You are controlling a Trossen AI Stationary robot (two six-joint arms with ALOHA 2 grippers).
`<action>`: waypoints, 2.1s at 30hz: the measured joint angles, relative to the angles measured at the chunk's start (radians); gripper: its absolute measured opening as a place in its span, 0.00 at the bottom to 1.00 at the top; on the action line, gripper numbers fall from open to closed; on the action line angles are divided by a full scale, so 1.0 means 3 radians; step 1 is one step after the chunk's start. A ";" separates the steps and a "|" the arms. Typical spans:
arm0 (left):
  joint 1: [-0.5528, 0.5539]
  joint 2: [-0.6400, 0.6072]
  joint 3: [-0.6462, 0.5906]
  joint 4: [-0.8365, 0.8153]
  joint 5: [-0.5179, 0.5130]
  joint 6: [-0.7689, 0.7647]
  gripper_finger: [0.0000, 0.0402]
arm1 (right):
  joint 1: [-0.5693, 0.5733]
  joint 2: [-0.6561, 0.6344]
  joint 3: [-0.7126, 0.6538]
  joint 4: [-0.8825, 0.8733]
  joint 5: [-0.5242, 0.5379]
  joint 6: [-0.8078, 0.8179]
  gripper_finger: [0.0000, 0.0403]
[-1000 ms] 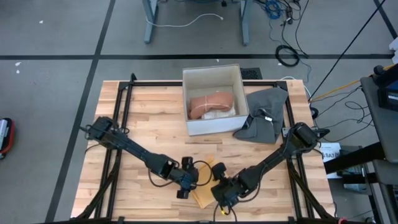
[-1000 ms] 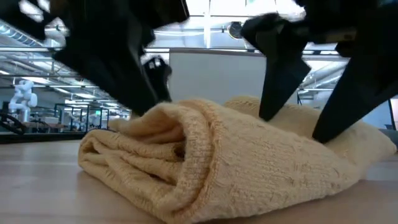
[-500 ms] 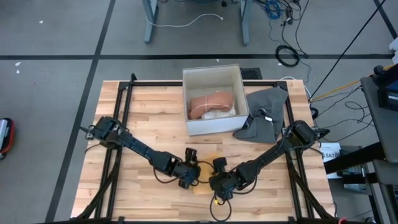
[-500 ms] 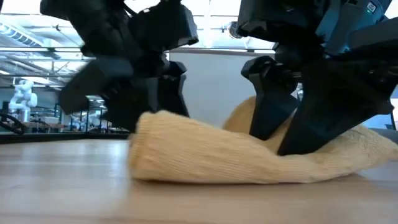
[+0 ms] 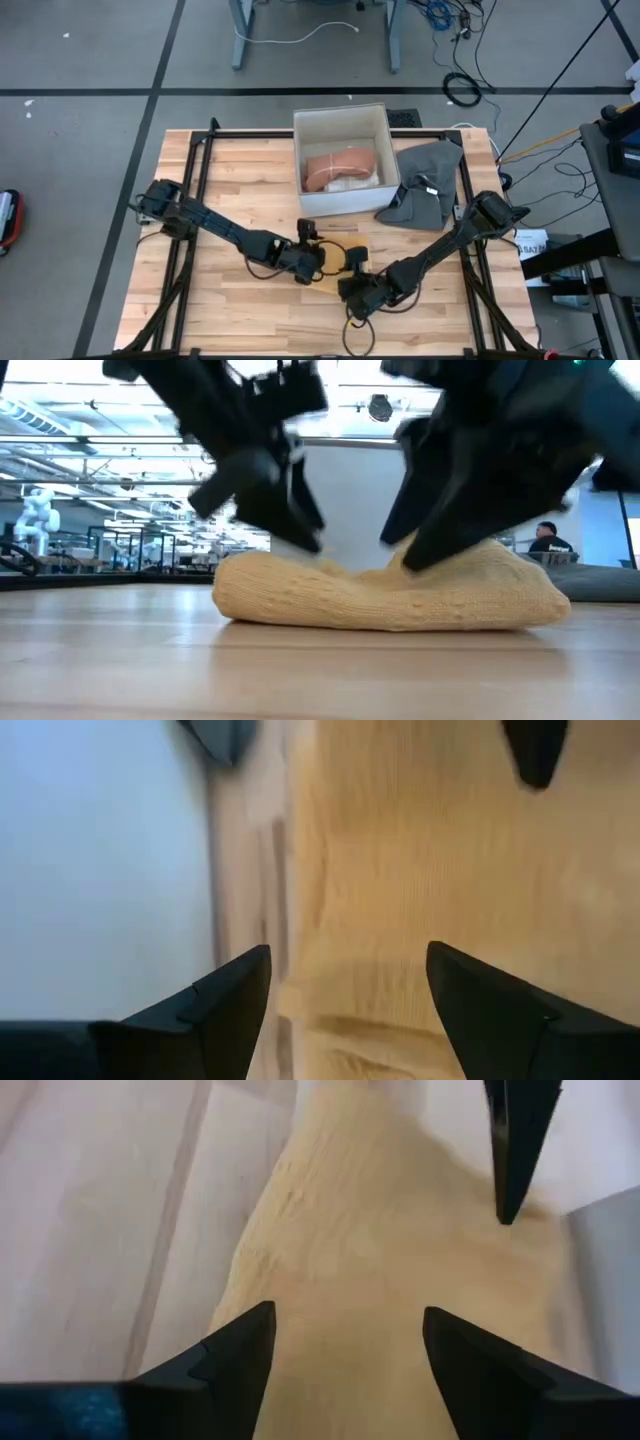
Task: Fold towel
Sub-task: Fold the orange towel
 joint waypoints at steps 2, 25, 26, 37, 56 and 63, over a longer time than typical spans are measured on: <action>-0.0036 -0.0112 0.0001 0.0062 -0.0011 -0.0043 0.68 | 0.0054 -0.0102 0.0001 -0.0077 0.0172 -0.0046 0.60; -0.0366 0.0324 0.0008 0.0182 0.0713 0.0187 0.68 | 0.0289 0.0110 0.0005 -0.0375 -0.0197 0.0010 0.60; -0.0356 0.0325 0.0008 0.0181 0.0729 0.0174 0.68 | 0.0281 0.0140 0.0005 -0.0410 -0.0166 0.0021 0.60; -0.0077 0.0387 0.0018 0.0155 0.0657 0.0075 0.60 | 0.0157 0.0224 -0.0158 -0.0467 0.0234 0.0078 0.56; -0.0212 0.0264 0.0005 0.0270 0.0128 0.0836 0.04 | 0.0075 0.0157 -0.0412 -0.0437 0.0692 0.0215 0.02; -0.0323 -0.0176 0.0004 0.0283 -0.0359 0.1052 0.04 | 0.0209 -0.0309 -0.0267 -0.0849 0.1016 0.0217 0.01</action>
